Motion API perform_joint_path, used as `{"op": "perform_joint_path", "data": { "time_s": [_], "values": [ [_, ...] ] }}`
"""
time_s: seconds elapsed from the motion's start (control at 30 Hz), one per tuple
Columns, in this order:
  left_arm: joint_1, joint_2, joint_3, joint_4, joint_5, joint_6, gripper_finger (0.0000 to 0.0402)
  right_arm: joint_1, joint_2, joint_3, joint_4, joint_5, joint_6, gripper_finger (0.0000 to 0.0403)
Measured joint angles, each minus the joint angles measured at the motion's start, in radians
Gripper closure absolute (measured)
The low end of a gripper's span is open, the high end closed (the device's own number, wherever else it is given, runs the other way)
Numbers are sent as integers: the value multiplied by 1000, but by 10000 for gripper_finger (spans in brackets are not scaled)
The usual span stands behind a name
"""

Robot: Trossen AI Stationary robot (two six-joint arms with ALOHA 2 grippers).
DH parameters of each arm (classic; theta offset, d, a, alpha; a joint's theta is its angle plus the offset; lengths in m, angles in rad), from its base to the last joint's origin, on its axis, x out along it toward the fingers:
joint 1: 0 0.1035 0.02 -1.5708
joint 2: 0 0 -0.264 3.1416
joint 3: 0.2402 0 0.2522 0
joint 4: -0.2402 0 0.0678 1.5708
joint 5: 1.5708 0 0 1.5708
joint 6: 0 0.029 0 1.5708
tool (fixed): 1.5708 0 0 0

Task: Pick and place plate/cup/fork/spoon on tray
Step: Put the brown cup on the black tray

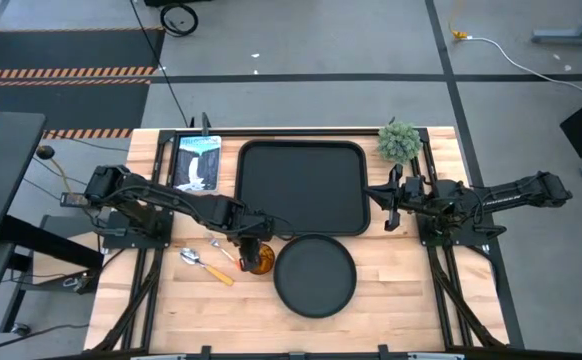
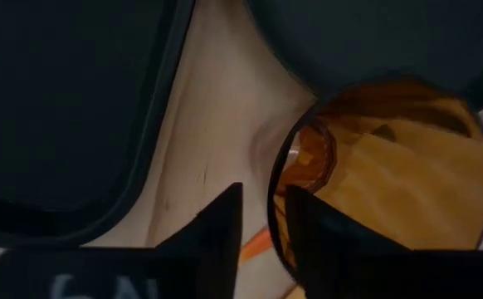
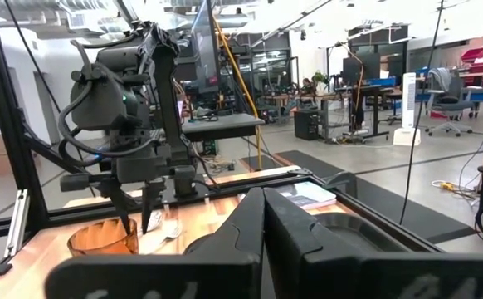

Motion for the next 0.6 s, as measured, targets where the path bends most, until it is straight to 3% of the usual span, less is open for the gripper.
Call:
{"op": "perform_joint_path", "data": {
  "time_s": [0.23, 0.4, 0.6],
  "values": [
    [11, -3, 0, -16, 10, -60, 388, 0, 0, 0, 7, 0, 2, 386],
    [38, -3, 6, -44, 97, -95, 385, 0, 0, 0, 7, 0, 13, 386],
    [72, -2, 93, -161, 85, -55, 387, 0, 0, 0, 21, 0, 20, 386]
  ]
}}
